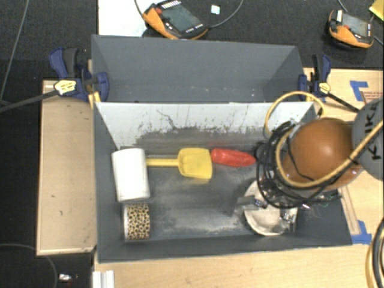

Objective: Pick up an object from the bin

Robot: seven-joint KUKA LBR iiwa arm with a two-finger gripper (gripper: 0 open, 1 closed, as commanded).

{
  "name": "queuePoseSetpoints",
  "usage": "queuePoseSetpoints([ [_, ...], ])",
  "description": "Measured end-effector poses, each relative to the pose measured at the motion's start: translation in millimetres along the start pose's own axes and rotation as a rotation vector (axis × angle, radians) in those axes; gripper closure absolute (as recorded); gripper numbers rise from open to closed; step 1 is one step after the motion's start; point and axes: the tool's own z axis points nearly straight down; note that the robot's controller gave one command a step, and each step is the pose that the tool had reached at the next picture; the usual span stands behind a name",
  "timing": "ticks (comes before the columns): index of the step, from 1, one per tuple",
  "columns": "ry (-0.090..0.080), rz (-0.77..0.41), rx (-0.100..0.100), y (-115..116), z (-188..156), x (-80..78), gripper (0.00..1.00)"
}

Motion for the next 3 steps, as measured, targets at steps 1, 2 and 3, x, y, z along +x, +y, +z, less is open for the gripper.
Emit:
queuePoseSetpoints([
  [1, -0.010, -0.182, 0.020, -49, 28, 1.5, 0.00],
  [2, -0.004, -0.661, 0.013, -10, 28, 13.1, 1.00],
  [3, -0.004, -0.660, 0.013, -10, 28, 13.1, 1.00],
])
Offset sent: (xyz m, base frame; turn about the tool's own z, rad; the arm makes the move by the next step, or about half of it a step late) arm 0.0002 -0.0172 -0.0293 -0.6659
